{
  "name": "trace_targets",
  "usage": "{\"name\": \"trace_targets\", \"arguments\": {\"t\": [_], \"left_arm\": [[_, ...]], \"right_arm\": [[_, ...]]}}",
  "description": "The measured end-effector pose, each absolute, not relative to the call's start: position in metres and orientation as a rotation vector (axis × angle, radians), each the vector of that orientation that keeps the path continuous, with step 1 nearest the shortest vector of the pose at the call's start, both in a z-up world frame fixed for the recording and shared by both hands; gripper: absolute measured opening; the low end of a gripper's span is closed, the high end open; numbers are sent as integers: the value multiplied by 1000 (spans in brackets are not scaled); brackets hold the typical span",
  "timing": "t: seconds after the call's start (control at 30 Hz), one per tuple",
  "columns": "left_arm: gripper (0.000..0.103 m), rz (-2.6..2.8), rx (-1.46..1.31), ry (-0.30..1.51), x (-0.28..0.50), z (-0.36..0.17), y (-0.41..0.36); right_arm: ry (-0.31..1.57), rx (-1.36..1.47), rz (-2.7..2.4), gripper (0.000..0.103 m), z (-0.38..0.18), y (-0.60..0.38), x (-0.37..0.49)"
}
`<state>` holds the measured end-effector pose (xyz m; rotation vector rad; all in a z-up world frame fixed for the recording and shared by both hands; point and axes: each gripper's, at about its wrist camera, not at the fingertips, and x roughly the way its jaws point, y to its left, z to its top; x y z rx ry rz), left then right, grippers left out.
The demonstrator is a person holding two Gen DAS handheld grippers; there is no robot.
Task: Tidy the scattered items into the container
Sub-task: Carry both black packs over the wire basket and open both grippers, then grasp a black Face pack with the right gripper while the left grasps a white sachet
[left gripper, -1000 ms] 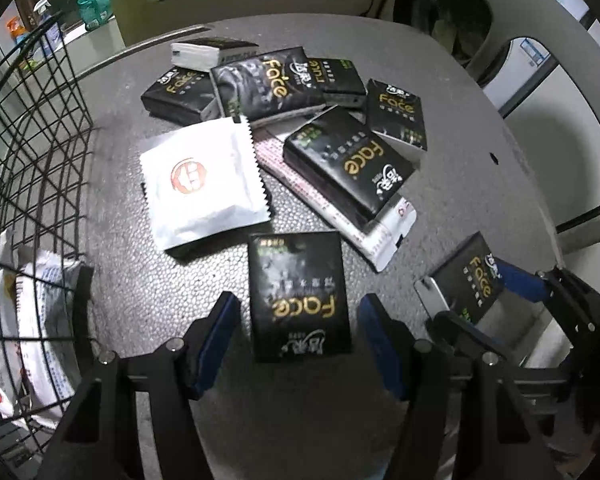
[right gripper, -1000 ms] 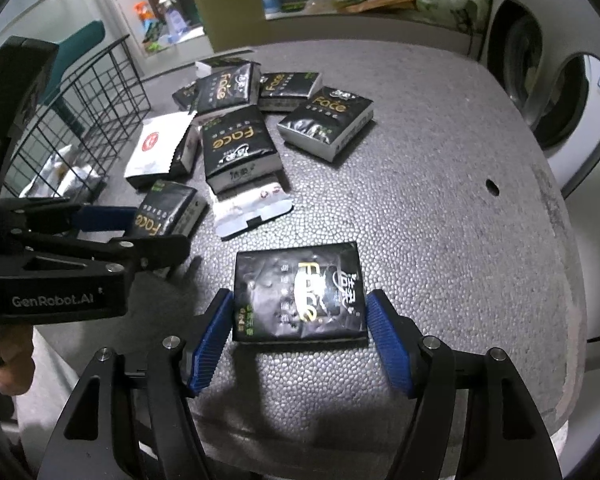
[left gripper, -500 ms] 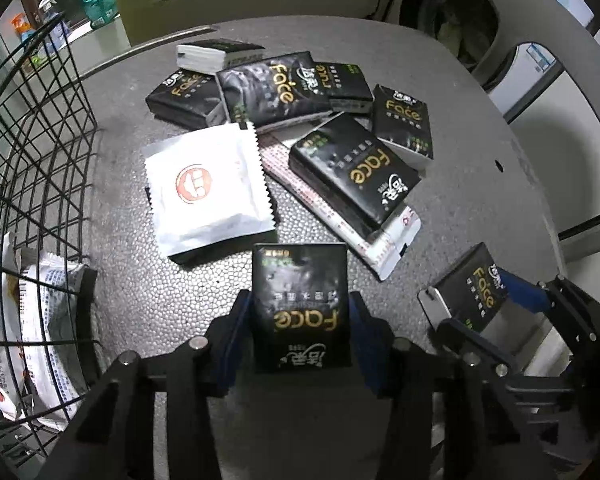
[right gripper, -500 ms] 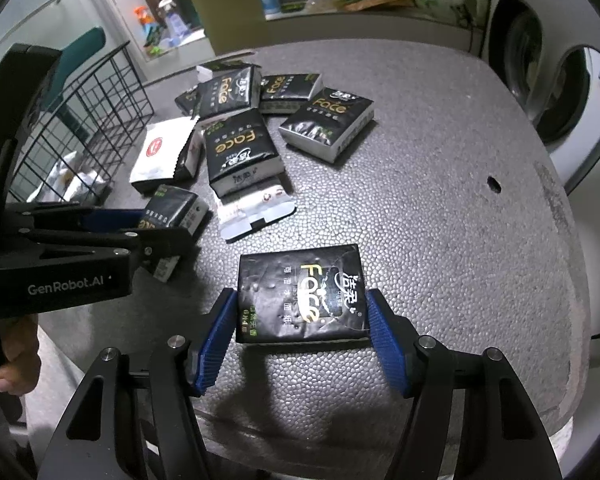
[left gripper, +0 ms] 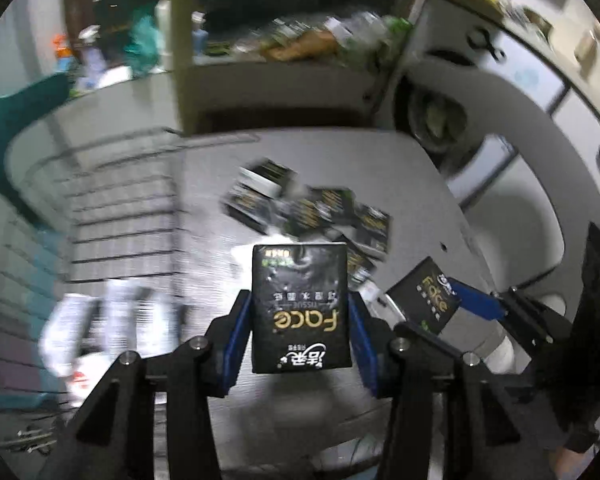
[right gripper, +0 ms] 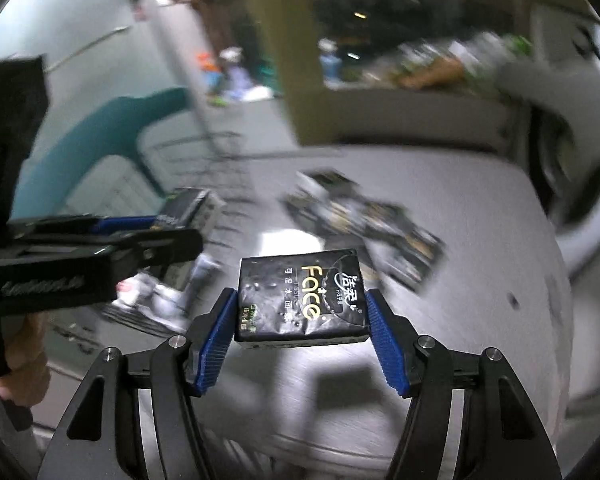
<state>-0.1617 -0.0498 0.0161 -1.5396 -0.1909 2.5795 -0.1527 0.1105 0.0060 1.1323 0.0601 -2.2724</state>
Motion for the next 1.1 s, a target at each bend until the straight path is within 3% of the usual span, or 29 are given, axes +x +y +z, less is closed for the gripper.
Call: {"name": "trace_targets", "arguments": {"t": [0.17,0.43,0.67,0.8,0.93,1.1], "left_arm": [[52,2677,-1634,-223,-159,20,-123],[52,2649,-1816,-402,-136,-24,-196],[52,2649,-1838,-462,-133,-29,-209],[52,2662,-1889,-406,-133,-33,-209],[66,2683,-1814,-416,-129,-20,-204],[66,2661,-1742,-444,-132,-9,-185]], "right_arm": [[184,1035,-2148,64,24,25,-134],[337,1056,-2053,64,-8,-59,-120],[332,1080,-2032,64,-19,-70,-129],[332,1063,-2059,64,-17,-66,-131],[297,1053,-2095,64,-6,-44,-134],[243,1057,-2214,64,9,13,-152]]}}
